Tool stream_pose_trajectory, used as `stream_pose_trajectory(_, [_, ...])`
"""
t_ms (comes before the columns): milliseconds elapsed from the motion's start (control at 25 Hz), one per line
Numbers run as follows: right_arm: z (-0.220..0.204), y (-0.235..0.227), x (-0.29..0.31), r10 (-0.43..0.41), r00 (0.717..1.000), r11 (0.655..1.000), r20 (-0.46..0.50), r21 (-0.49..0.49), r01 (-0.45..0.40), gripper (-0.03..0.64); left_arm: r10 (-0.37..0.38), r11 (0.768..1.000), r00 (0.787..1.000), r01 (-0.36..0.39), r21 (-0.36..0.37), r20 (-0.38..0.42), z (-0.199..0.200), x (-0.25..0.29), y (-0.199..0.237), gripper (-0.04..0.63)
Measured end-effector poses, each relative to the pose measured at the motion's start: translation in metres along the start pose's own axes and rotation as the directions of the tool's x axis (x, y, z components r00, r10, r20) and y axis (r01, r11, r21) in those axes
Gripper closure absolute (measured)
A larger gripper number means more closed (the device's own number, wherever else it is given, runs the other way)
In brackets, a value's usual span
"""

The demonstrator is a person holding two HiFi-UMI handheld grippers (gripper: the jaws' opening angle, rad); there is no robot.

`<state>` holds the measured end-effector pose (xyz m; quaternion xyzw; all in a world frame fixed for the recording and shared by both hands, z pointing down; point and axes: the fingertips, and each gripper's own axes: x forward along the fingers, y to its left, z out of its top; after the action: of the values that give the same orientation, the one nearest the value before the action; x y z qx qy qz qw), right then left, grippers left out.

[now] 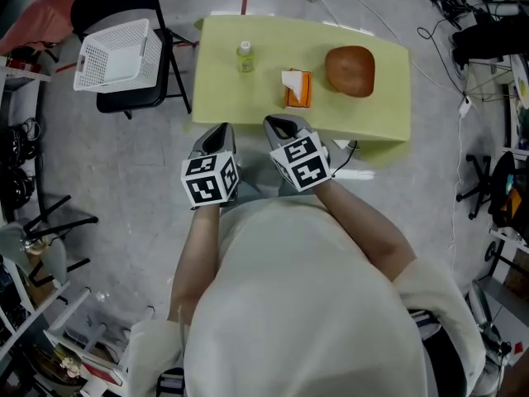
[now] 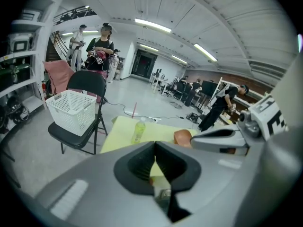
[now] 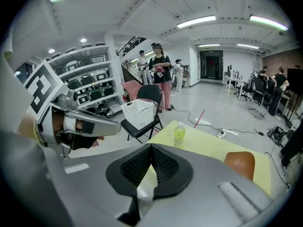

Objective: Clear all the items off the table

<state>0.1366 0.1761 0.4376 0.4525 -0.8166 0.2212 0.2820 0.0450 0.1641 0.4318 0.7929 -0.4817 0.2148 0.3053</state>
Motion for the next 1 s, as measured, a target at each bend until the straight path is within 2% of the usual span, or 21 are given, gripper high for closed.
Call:
stream_pose_trajectory(640, [-0.052, -0.117, -0.031, -0.066, 0.997, 0.993, -0.030, 0.097, 0.069, 0.618, -0.088, 0.995, 0.994, 0.091, 0.049, -0.069, -0.004, 0.086, -0.106, 0.584])
stream_pose_trajectory(1000, [-0.087, -0.183, -0.042, -0.118, 0.991, 0.974, -0.056, 0.189, 0.127, 0.618, -0.117, 0.988, 0.983, 0.129, 0.080, -0.143, -0.015, 0.138, -0.151, 0.586])
